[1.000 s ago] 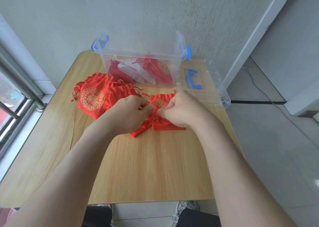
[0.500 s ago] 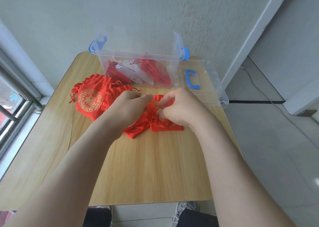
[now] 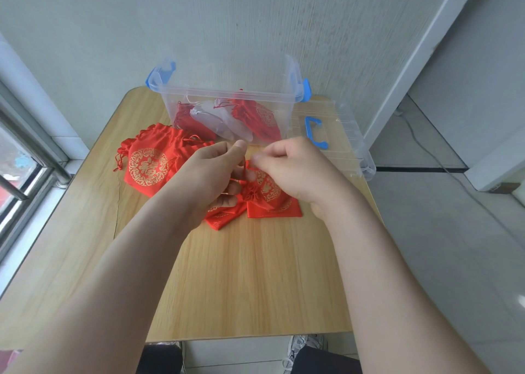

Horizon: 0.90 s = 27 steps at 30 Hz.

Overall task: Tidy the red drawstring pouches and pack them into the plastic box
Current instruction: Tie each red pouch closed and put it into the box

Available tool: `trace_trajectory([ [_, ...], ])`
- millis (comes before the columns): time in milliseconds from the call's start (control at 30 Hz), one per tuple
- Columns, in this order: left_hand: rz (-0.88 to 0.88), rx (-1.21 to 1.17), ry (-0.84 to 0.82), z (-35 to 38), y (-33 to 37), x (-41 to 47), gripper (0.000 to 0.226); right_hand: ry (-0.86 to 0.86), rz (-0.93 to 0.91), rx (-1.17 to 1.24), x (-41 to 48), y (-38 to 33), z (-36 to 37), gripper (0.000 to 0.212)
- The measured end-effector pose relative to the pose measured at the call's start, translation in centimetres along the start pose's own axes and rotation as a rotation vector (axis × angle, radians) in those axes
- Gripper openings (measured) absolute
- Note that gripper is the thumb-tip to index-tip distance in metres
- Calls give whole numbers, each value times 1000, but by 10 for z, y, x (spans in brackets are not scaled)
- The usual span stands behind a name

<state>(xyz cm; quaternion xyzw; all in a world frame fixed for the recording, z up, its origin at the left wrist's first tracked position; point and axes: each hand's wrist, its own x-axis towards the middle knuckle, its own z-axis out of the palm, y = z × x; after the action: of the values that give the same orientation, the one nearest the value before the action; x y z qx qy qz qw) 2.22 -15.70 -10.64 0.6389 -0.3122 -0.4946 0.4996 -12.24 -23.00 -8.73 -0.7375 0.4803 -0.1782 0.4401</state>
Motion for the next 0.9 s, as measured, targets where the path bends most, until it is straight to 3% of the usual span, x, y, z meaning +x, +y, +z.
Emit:
trace_trajectory([
  [233, 58, 73, 13, 3, 3, -1, 32, -70, 17, 41, -4, -3, -1, 28],
  [367, 61, 130, 5, 3, 2, -2, 28, -56, 47, 31, -4, -6, -3, 13],
  [600, 87, 140, -12, -3, -2, -1, 27, -10, 102, 29, -4, -9, -4, 43],
  [767, 69, 167, -109, -7, 2, -5, 14, 29, 99, 61, -2, -7, -5, 12],
  [900, 73, 219, -108, -6, 3, -7, 12, -3, 102, 53, -1, -5, -5, 11],
])
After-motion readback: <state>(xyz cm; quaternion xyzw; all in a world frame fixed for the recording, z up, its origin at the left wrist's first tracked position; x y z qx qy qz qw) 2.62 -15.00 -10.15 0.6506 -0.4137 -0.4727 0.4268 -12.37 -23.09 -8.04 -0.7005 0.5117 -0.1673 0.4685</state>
